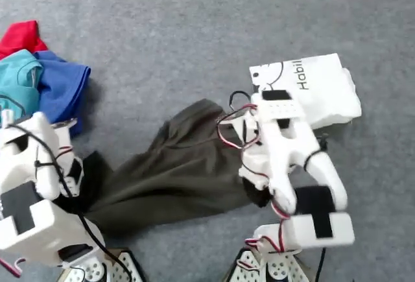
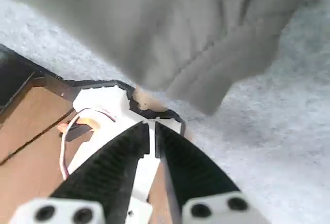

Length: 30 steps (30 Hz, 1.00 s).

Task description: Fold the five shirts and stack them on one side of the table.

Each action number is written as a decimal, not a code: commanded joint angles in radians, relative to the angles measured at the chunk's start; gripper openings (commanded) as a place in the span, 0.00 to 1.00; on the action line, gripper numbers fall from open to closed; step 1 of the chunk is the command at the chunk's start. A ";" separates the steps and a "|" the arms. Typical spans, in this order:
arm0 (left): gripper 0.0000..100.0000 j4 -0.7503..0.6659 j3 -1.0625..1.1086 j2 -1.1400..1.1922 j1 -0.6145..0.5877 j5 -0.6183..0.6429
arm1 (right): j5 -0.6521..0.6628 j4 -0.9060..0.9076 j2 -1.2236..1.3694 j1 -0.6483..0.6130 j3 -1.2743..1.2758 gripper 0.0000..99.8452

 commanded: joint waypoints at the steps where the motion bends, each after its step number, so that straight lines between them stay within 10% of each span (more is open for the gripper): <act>1: 0.04 0.057 -0.027 -0.037 -0.079 -0.048 | 0.075 0.017 -0.111 0.025 0.010 0.03; 13: 0.04 0.181 -0.183 -0.061 -0.248 -0.124 | -0.126 -0.031 -0.157 -0.028 -0.325 0.27; 26: 0.13 0.180 -0.182 -0.393 -0.243 -0.121 | -0.411 -0.259 0.464 -0.331 -0.558 0.27; 30: 0.13 0.180 -0.154 -0.394 -0.255 -0.121 | -0.411 -0.255 0.568 -0.299 -0.598 0.11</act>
